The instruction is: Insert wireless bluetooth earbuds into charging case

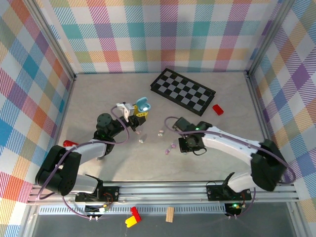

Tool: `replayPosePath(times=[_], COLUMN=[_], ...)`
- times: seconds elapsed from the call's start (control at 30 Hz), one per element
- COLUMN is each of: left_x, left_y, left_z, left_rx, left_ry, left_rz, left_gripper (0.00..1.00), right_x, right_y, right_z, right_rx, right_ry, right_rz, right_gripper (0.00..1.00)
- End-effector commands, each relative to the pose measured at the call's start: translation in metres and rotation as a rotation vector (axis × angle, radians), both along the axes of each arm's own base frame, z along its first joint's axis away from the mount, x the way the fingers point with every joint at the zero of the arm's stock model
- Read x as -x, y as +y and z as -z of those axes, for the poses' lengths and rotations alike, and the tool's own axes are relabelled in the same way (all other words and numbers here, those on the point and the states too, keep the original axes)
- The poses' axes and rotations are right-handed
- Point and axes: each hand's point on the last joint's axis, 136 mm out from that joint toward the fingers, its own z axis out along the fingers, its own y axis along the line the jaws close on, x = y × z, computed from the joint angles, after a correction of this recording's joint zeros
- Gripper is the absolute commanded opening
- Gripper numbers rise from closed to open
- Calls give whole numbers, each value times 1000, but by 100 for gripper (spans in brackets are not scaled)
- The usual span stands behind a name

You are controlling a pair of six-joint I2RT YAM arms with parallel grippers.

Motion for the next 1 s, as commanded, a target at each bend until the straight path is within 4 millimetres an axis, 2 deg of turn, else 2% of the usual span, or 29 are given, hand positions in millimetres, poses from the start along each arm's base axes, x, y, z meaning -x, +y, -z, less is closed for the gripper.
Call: replayPosePath(times=[0.0,0.33,0.97], left_x=[5,6,11], left_y=[9,12,12], left_z=[-24,-24,-27], left_rx=[51,39,23], left_ry=[-67,-64,-74], left_rz=[-4,-13,-3], left_gripper=[31,31,31], right_x=[-2,-2,-4], right_y=[-24,9,1], right_z=[-3,26,52], right_rx=[283,404,473], right_ry=[-40,-3,42], right_rz=[-81,-223,-240], right_gripper=[39,34,30])
